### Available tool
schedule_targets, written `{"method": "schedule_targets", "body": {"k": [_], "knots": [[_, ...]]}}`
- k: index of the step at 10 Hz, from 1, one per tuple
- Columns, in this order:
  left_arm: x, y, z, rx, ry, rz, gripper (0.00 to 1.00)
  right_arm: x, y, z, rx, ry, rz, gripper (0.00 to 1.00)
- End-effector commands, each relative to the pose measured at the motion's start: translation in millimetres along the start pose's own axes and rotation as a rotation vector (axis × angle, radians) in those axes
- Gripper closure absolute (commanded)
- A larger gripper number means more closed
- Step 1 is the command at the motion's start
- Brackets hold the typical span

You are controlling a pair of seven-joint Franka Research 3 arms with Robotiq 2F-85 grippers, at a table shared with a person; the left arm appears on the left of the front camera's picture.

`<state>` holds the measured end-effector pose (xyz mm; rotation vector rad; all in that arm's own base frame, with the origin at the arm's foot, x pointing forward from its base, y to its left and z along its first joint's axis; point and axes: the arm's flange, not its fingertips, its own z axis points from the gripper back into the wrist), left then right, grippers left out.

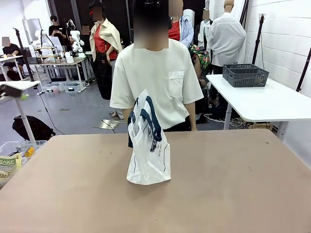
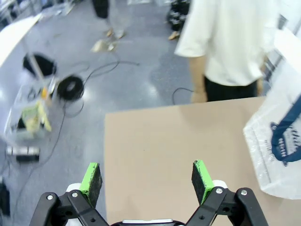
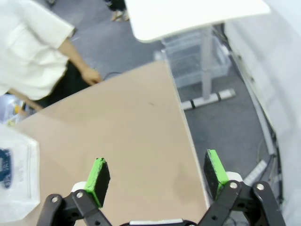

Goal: Transfer purchased items from the store into the shopping bag.
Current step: Open the Reusable shopping bag in the center of the table.

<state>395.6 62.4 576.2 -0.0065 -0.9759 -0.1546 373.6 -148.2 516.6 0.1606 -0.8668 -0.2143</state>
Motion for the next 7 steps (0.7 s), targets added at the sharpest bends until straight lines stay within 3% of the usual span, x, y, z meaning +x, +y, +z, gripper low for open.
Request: {"method": "schedule_targets", "body": {"k": [1,4,6,7], "knots": [[75.1,-43.8,-15.5,-0.113,-0.021,-0.191,0.00,36.5,76.8,38.4,0.114,0.020,0.117,0.00],[165.3,-138.2,-37.6,-0.262,-0.004,-0.377,0.00,41.1,218.5,63.9,0.307,0.174,0.396,0.00],[179.5,-161.8,-61.3,-0.386,0.014,-0.330,0.00,21.1,263.0,66.1,0.327,0.277,0.522,0.00],[161.5,-175.9,-30.7,-0.266,-0.013,-0.365,0.00,17.1,253.8,68.0,0.285,0.274,0.506,0.00]]}}
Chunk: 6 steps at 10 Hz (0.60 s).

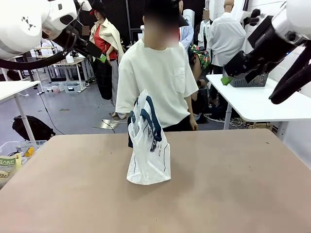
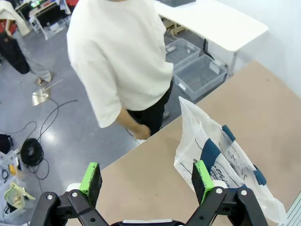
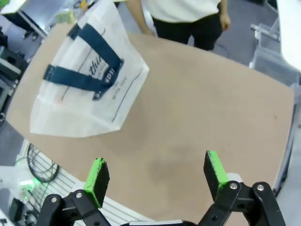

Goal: Transfer purchased items from the store into the shopping bag.
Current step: Open the Reusable shopping bag in the center of the table.

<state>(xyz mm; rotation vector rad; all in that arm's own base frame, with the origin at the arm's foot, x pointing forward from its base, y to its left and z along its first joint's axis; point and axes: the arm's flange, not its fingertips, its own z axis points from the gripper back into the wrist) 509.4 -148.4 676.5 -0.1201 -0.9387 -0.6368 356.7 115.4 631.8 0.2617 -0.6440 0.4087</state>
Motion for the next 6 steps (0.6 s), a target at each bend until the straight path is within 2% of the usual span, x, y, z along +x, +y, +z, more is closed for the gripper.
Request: {"method": "schedule_targets", "body": {"k": [1,2,3,4,6], "knots": [[-12.7,-0.7,24.2,0.049,-0.002,-0.007,0.00,1.7,-4.6,8.8,-0.002,-0.039,-0.017,0.00],[-12.7,-0.7,24.2,0.049,-0.002,-0.007,0.00,1.7,-4.6,8.8,-0.002,-0.039,-0.017,0.00],[-1.9,0.8,5.9,0.013,0.000,-0.002,0.00,-0.3,-1.8,0.0,-0.004,0.002,-0.001,0.00],[-4.9,-6.8,-4.9,-0.029,0.017,0.024,0.00,-6.6,4.0,-0.4,0.040,0.034,-0.043,0.00],[29.1,-21.5,-44.8,-0.063,0.066,0.040,0.00,22.2,40.8,-12.4,0.044,0.123,-0.134,0.00]]}}
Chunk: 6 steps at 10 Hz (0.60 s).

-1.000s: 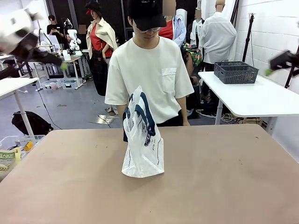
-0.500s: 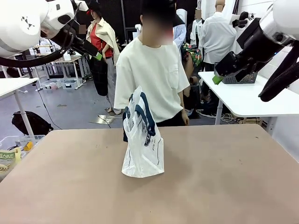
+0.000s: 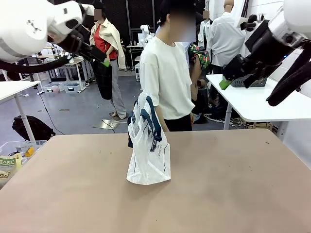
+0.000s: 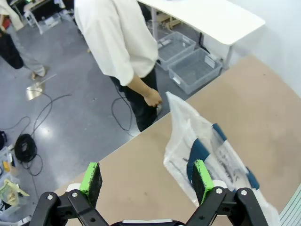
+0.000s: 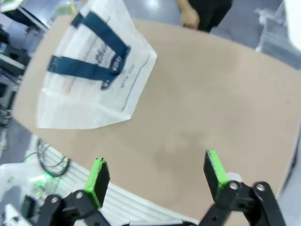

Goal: Transfer purchased items from the store into the shopping bag.
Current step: Open the Reusable shopping bag in the center of the table.

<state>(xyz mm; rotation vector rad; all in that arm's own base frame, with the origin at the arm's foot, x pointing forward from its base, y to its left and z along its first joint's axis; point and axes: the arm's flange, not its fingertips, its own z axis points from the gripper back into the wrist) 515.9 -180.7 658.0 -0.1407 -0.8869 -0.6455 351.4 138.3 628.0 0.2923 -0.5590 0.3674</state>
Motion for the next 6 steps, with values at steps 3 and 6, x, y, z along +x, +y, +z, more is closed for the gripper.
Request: {"method": "schedule_targets", "body": {"k": [3,6], "knots": [[40.8,-7.4,-81.8,-0.108,0.143,0.096,0.00,63.1,76.2,-52.0,0.157,0.058,-0.147,0.00],[25.1,-18.1,-111.2,-0.127,0.208,0.152,0.00,93.2,112.6,-113.7,0.082,0.182,-0.154,0.00]]}}
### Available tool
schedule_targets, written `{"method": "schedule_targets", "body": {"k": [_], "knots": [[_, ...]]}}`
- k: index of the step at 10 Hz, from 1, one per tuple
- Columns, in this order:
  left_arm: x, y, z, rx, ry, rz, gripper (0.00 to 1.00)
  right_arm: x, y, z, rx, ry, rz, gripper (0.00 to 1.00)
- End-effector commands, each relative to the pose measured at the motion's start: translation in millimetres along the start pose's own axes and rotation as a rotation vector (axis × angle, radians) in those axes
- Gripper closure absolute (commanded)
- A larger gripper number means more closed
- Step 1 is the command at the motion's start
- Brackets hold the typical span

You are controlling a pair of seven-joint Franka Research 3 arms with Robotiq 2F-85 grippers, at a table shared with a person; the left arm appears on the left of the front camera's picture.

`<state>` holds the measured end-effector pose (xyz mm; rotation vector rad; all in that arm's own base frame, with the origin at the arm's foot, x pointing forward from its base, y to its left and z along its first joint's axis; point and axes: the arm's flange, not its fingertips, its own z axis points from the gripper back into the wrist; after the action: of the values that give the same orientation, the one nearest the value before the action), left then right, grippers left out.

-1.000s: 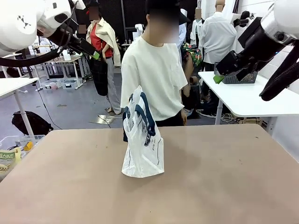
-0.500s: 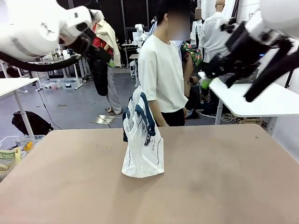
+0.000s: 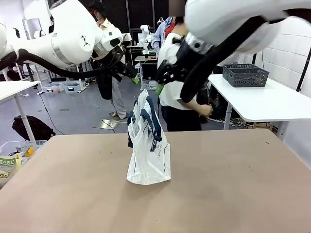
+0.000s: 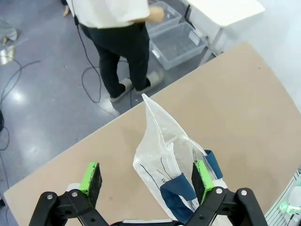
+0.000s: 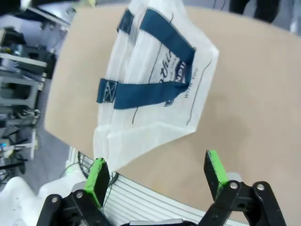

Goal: Transfer purchased items from the store into the shopping bag.
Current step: Open the Reusable shopping bag in the center of the table.

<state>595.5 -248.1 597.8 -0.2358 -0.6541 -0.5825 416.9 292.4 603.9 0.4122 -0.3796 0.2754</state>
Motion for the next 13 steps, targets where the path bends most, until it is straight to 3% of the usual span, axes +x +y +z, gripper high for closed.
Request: {"method": "schedule_targets", "body": {"k": [1,3,7,13], "knots": [[-2.6,-2.9,-1.3,-0.033,0.026,0.027,0.00,23.5,10.4,-20.3,-0.021,0.061,-0.018,0.00],[-14.5,-4.9,-18.2,-0.093,0.054,0.046,0.00,29.1,15.6,-35.2,-0.015,0.028,-0.100,0.00],[-33.8,-6.4,-27.7,-0.131,0.098,0.081,0.00,31.7,30.6,-62.6,-0.013,0.049,-0.111,0.00],[-29.8,-5.9,-37.4,-0.143,0.154,0.049,0.00,21.1,43.1,-113.8,-0.028,0.113,-0.110,0.00]]}}
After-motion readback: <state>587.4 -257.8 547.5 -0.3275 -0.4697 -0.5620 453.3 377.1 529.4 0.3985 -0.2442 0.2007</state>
